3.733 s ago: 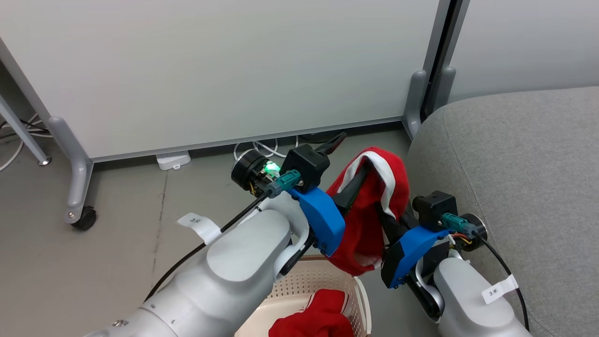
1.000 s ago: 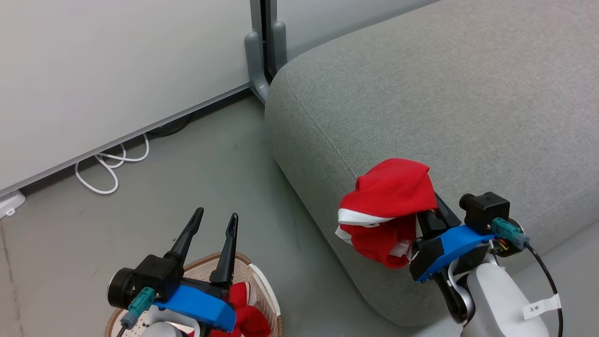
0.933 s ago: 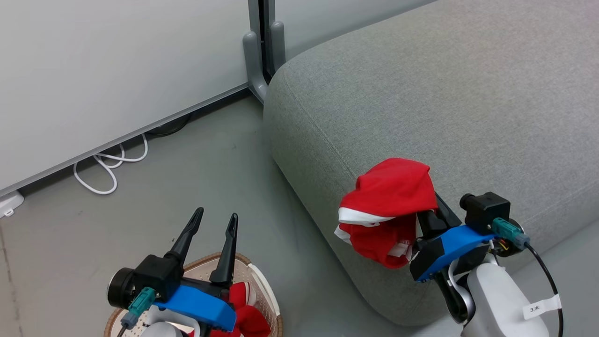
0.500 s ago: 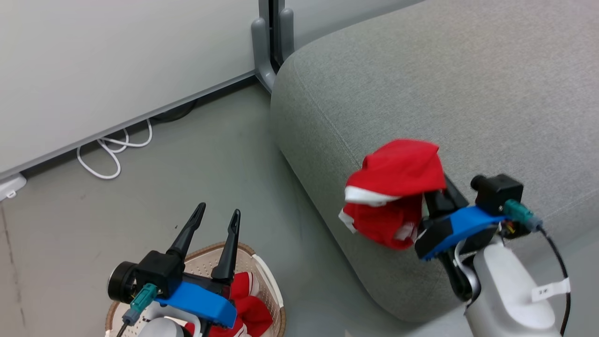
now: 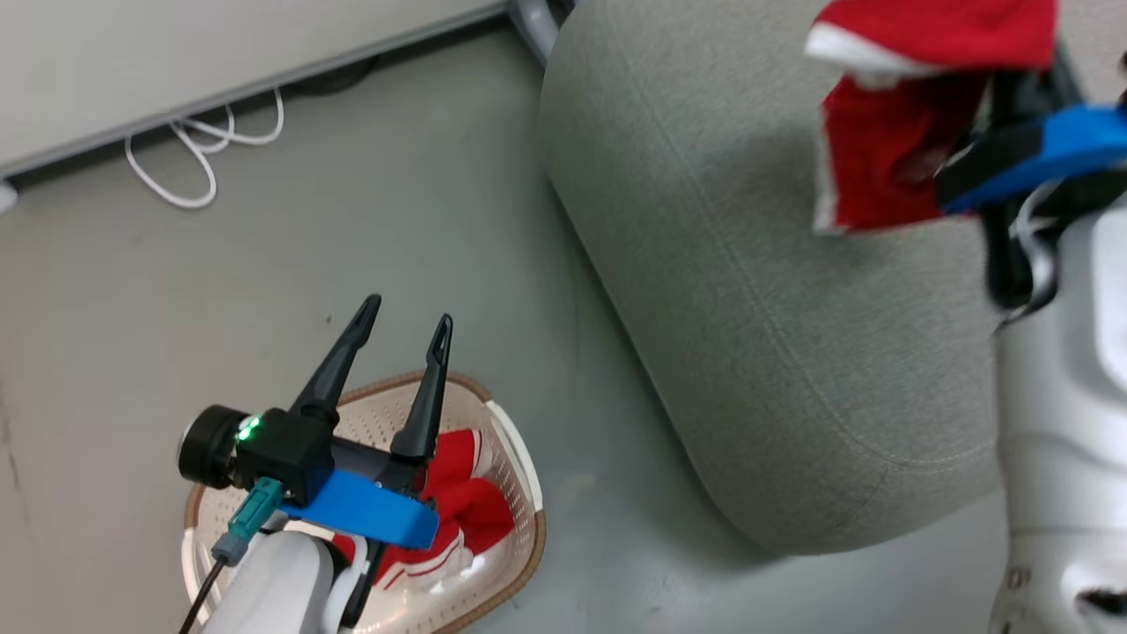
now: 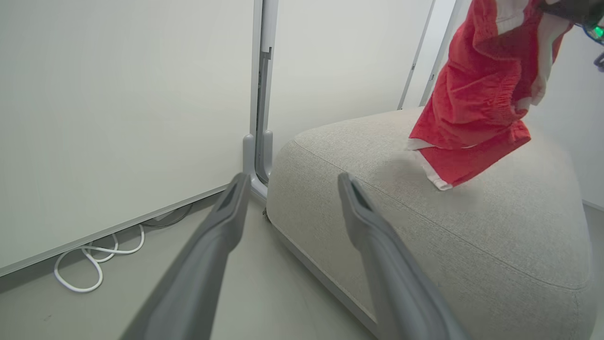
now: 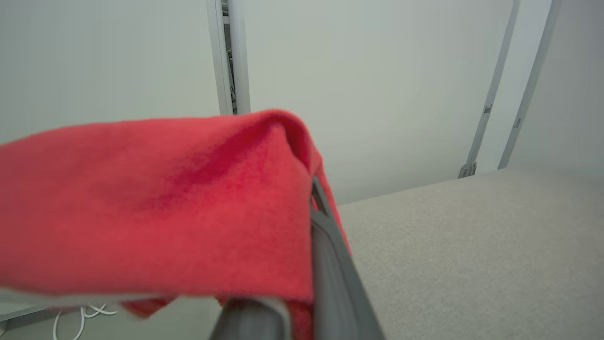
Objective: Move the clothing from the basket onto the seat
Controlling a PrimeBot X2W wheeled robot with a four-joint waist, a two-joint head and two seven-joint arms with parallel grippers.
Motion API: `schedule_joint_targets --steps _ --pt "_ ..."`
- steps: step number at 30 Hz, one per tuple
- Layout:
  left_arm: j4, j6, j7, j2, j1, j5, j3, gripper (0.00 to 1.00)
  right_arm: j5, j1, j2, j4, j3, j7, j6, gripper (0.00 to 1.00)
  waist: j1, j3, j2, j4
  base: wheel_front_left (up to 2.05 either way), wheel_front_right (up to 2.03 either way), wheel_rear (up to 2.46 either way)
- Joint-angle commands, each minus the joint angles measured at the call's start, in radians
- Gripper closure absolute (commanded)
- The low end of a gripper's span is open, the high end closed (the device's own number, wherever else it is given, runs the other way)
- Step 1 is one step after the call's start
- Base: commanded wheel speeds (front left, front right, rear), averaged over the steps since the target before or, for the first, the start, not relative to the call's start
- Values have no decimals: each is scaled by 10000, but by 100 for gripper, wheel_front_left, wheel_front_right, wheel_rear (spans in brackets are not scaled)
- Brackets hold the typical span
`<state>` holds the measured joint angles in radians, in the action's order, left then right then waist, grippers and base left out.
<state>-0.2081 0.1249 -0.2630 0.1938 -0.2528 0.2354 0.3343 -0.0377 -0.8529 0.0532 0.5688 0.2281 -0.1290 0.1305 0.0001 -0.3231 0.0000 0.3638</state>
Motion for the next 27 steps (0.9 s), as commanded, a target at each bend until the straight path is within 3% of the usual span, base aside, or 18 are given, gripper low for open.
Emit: schedule_joint_targets --steps 1,9,16,25,26,27 --pt "93 66 -27 117 -249 -52 14 0 98 -441 108 -3 199 76 5 100 -1 -700 0 -310 0 0 0" --pt "824 44 -27 645 -1135 -320 429 0 943 -2834 1239 417 2107 645 5 100 -1 -2607 0 -928 0 0 0" --pt "1512 46 -27 872 -1418 -454 585 0 1808 -3436 2024 1208 3406 247 3 100 -1 -3641 0 -1348 0 0 0" --pt "1846 40 -27 1267 -1279 -516 703 0 3123 -2980 1926 2419 5443 -452 3 100 -1 -3951 0 -1545 0 0 0" --pt "1870 35 -27 1304 -1287 -512 687 0 3288 -2954 1884 2540 5605 -489 3 90 -1 -3962 0 -1552 0 0 0" --pt "1877 26 -27 1324 -1297 -502 677 0 3459 -2961 1833 2667 5732 -513 3 56 -1 -3966 0 -1556 0 0 0"
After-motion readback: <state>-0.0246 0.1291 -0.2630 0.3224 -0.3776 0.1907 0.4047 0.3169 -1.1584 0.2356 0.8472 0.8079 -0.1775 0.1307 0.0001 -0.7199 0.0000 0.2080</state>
